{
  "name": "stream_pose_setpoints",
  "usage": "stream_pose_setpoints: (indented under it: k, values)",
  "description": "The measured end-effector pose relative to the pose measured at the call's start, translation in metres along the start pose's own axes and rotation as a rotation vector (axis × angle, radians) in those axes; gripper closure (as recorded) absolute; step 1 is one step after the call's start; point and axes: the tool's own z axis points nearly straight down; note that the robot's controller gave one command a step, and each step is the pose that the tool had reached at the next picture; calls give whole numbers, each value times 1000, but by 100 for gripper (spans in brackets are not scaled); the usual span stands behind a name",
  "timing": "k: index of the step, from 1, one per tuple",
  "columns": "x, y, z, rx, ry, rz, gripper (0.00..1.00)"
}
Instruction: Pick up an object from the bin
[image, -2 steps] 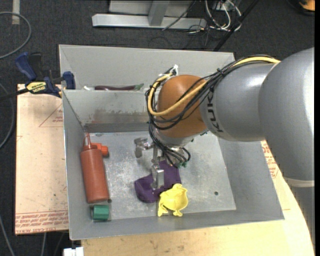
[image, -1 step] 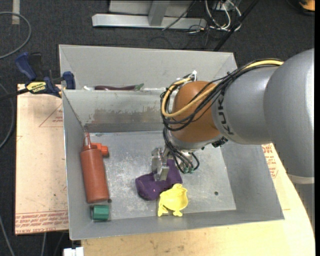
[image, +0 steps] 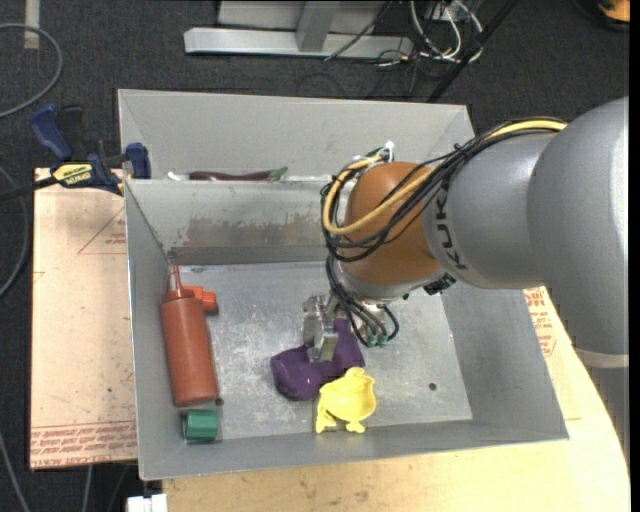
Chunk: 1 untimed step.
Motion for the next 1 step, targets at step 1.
stream_pose_setpoints:
  k: [1]
  values:
    - [-7, -20, -125, -1, -4, 23, 100]
